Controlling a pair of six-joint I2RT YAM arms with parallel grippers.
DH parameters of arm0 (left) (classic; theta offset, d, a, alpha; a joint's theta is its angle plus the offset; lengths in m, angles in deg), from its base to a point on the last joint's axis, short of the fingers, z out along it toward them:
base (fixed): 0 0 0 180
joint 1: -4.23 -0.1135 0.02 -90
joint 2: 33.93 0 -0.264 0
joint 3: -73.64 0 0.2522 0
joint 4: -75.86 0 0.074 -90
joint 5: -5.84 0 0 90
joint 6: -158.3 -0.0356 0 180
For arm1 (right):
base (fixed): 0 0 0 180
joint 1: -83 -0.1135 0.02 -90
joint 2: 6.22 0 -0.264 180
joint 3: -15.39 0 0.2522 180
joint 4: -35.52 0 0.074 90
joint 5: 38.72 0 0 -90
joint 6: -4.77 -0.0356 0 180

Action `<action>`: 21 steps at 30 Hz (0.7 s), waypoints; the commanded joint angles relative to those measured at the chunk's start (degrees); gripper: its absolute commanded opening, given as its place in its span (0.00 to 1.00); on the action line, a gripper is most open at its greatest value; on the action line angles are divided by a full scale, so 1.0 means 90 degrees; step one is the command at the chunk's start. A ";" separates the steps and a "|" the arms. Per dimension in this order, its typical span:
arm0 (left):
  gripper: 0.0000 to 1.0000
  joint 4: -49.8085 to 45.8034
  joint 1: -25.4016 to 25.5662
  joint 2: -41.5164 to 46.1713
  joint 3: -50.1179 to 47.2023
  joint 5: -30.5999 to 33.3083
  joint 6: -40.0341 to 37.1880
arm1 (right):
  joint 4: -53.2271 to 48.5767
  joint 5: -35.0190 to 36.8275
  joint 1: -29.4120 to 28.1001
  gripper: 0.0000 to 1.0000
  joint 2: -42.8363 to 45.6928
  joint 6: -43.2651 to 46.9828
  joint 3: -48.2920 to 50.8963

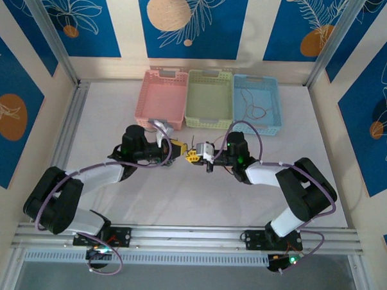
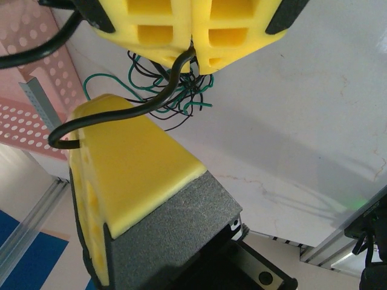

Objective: Untangle the cables

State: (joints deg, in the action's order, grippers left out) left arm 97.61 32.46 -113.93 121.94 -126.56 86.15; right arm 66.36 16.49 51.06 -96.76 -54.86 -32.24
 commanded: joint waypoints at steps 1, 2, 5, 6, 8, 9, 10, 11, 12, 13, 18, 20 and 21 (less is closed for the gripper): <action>0.00 0.0122 0.0040 0.0130 0.0013 0.0088 -0.0142 | 0.0326 -0.0170 0.0055 0.04 0.0253 -0.0100 0.0086; 0.00 0.0113 0.0046 0.0214 -0.0043 0.0239 -0.0230 | 0.0309 -0.0150 0.0076 0.13 0.0274 -0.0137 0.0090; 0.00 0.0150 0.0046 0.0629 -0.0286 0.0992 -0.0681 | 0.0488 -0.0060 0.0180 0.38 0.0376 -0.0396 0.0170; 0.00 0.0166 0.0050 0.0806 -0.0372 0.1239 -0.0867 | 0.0620 -0.0023 0.0236 0.44 0.0434 -0.0547 0.0232; 0.00 0.0300 0.0052 0.1069 -0.0525 0.1282 -0.1348 | 0.1037 0.0026 0.0371 0.51 0.0552 -0.0904 0.0404; 0.00 0.0352 0.0057 0.1189 -0.0579 0.1251 -0.1545 | 0.1347 0.0135 0.0437 0.54 0.0602 -0.1164 0.0512; 0.00 0.0374 0.0055 0.1280 -0.0621 0.1258 -0.1690 | 0.1679 0.0296 0.0493 0.56 0.0632 -0.1356 0.0609; 0.00 0.0372 0.0055 0.1376 -0.0658 0.1293 -0.1794 | 0.1960 0.0464 0.0562 0.58 0.0668 -0.1621 0.0680; 0.00 0.0349 0.0054 0.1450 -0.0681 0.1304 -0.1870 | 0.2034 0.0523 0.0684 0.59 0.0726 -0.1966 0.0669; 0.00 0.0346 0.0052 0.1501 -0.0710 0.1246 -0.1960 | 0.1965 0.0553 0.0805 0.60 0.0800 -0.2354 0.0620; 0.00 0.1085 0.0050 0.1427 -0.1052 0.1041 -0.1988 | 0.0971 0.0610 0.0836 0.66 0.1251 -0.3102 0.0222; 0.00 0.1160 0.0054 0.1331 -0.1055 0.0962 -0.1983 | 0.0664 0.0561 0.0729 0.64 0.1369 -0.3140 0.0100; 0.00 0.1180 0.0052 0.1289 -0.1055 0.0921 -0.1973 | 0.0408 0.0472 0.0694 0.63 0.1406 -0.3164 -0.0020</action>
State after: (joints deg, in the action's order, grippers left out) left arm 103.60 32.50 -101.43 113.00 -116.65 70.22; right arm 75.43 21.30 58.47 -86.12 -79.25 -29.40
